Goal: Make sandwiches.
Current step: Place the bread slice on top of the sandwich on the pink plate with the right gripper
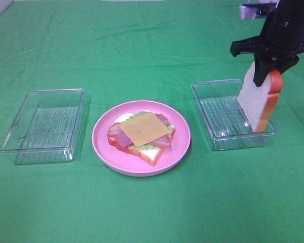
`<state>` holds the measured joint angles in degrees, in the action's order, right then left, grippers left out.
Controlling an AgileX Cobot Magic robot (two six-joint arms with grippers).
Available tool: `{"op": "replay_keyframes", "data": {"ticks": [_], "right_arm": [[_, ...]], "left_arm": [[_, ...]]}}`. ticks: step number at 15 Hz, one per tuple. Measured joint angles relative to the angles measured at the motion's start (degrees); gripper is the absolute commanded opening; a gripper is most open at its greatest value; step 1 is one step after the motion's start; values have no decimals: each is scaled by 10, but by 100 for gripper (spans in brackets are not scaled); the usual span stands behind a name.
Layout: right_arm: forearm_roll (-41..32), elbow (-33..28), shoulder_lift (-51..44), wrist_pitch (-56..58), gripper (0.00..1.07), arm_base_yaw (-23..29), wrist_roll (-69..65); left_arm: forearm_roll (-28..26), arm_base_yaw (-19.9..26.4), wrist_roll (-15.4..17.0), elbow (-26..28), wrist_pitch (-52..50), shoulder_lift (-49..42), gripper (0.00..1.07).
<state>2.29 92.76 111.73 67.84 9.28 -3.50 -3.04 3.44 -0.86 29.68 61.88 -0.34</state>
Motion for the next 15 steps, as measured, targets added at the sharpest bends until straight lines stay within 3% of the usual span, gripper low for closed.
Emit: {"op": "replay_keyframes", "data": {"ticks": [6,15], "right_arm": [[-129,63,-91,11,0,9,47],[-176,63,-10,-45,0,201,71]], "left_arm": [[0,0,0,0,0,0,101],[0,0,0,0,0,0,101]]}}
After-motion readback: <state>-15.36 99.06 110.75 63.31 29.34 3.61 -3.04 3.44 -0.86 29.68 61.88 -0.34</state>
